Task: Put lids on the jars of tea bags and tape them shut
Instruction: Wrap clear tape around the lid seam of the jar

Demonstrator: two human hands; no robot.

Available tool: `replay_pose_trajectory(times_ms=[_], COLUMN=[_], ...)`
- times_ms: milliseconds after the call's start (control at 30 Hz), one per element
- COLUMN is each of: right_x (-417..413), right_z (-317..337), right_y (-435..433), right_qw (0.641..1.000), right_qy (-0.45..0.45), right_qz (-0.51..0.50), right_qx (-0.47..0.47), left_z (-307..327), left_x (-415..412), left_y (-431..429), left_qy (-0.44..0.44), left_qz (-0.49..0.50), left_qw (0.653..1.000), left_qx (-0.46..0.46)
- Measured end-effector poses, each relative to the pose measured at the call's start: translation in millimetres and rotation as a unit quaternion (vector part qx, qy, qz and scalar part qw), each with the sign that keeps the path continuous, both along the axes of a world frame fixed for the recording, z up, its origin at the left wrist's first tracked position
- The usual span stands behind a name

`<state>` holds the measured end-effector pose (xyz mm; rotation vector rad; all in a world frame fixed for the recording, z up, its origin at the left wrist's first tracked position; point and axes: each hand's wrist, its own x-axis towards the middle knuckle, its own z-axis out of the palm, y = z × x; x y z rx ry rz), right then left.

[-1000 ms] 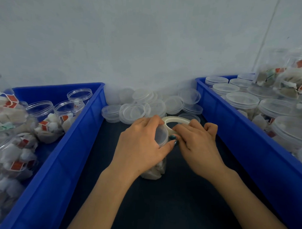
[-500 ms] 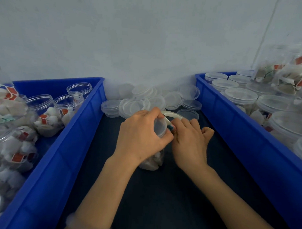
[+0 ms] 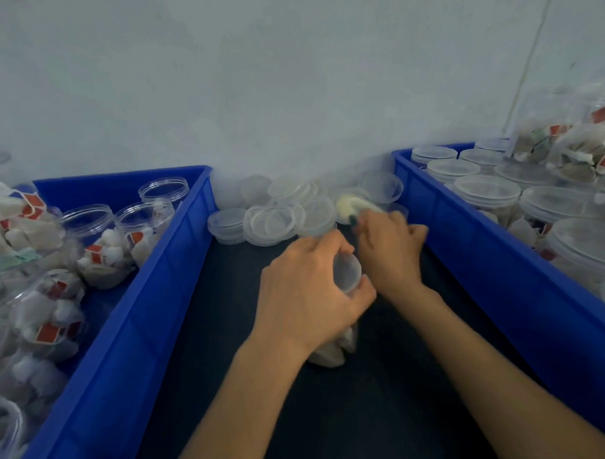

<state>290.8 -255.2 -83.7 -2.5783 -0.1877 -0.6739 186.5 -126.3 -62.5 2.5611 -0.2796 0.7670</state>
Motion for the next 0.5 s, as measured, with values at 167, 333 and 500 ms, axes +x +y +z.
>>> replay_pose_trajectory(times_ms=[167, 333, 500], right_x=[-22.7, -40.8, -46.5], right_z=[-26.9, -56.6, -50.4], right_y=[-12.0, -35.6, -33.7], right_qw=[0.990, 0.982, 0.980], right_qy=[0.063, 0.140, 0.059], right_qz=[0.070, 0.099, 0.176], right_qx=[-0.109, -0.074, 0.077], left_z=[-0.1, -3.9, -23.3], left_x=[7.7, 7.7, 2.7], left_y=[-1.3, 1.8, 0.1], left_qy=[0.004, 0.010, -0.068], left_qz=[0.009, -0.032, -0.089], left_qw=[1.000, 0.994, 0.935], left_qx=[0.013, -0.102, -0.335])
